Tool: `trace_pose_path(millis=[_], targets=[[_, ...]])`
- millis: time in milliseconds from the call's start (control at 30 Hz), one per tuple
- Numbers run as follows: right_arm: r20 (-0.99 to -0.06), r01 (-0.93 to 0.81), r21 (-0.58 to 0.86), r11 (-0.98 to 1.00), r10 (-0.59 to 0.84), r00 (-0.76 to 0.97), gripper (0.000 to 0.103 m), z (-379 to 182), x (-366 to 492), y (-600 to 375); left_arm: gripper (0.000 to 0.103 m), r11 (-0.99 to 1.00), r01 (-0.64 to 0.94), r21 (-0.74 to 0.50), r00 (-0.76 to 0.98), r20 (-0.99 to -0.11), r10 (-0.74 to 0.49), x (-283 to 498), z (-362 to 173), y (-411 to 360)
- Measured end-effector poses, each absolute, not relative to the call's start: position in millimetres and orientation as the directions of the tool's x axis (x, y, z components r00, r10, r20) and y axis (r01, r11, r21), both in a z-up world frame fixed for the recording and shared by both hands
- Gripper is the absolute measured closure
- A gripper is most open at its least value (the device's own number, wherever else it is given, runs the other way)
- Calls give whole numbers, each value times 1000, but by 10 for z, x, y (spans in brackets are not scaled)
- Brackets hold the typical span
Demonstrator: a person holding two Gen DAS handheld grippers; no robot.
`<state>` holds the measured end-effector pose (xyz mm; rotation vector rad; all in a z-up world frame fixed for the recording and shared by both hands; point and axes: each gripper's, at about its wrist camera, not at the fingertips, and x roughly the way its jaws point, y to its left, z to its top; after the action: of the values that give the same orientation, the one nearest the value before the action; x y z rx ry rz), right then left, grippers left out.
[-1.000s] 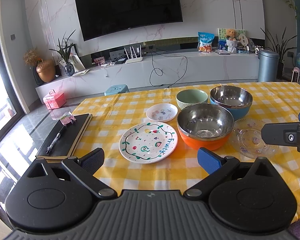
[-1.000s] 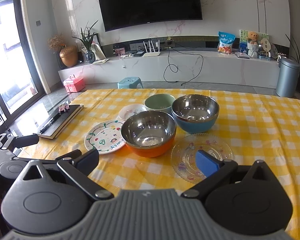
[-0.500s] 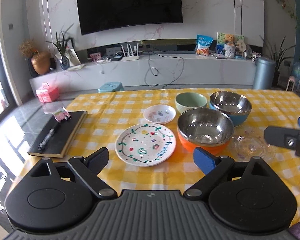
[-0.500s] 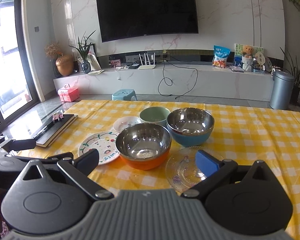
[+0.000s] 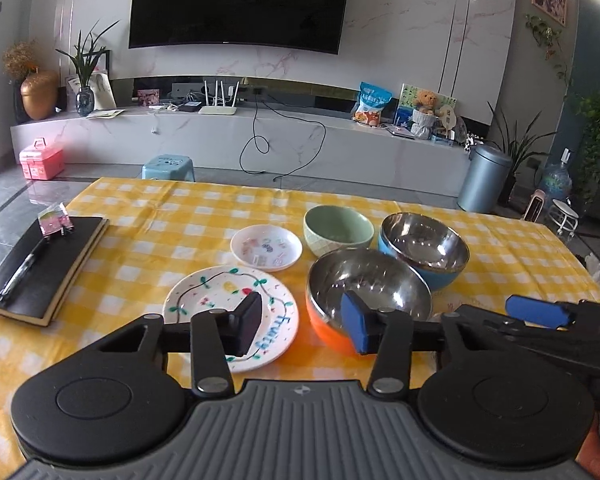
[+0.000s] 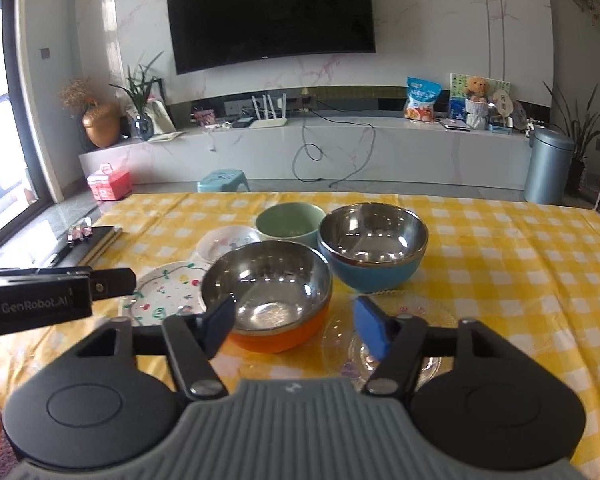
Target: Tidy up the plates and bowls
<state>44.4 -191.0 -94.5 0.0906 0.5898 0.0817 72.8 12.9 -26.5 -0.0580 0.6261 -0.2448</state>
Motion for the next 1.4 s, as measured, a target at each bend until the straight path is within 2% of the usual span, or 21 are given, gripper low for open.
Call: trace_pose_path(millis=[333,600,667,700,767,800,867,967,1067,1400], targets=[[-609,48,188,981,79,789,49,-1171,1034,-2071,51,963,130,-234,709,-658,-256,1292,-493,60],[-658,86,260,962,111,745,61,-1357,1318,-2123,51,959,104,-263,653,-709,-266,1569,-668,-56],[-669,91,275,957,122,734,68,-1404,1345,-2114,52,958,96,-270,638,-722,-267,1593,-715,-73],[-675,94,283,955,128,727,70,-1423,1360,-2114,53,958,92,-270,633,-727,-266,1617,-736,-93],[-681,98,295,950,137,719,74,-1461,1378,-2120,64,959,91,-267,623,-736,-264,1631,-767,-105],[-685,101,299,949,140,715,75,-1476,1387,-2117,66,960,91,-266,618,-741,-263,1632,-784,-124],[-692,106,307,946,145,707,84,-1509,1400,-2108,74,960,93,-263,610,-747,-263,1646,-807,-140],[-697,116,307,944,140,704,86,-1536,1407,-2096,84,964,92,-251,604,-756,-254,1643,-828,-162],[-697,122,304,945,133,705,87,-1531,1406,-2088,88,966,86,-244,605,-758,-245,1621,-820,-162],[-693,108,308,945,145,707,88,-1363,1169,-2033,88,965,66,-255,628,-740,-239,1291,-599,-35]])
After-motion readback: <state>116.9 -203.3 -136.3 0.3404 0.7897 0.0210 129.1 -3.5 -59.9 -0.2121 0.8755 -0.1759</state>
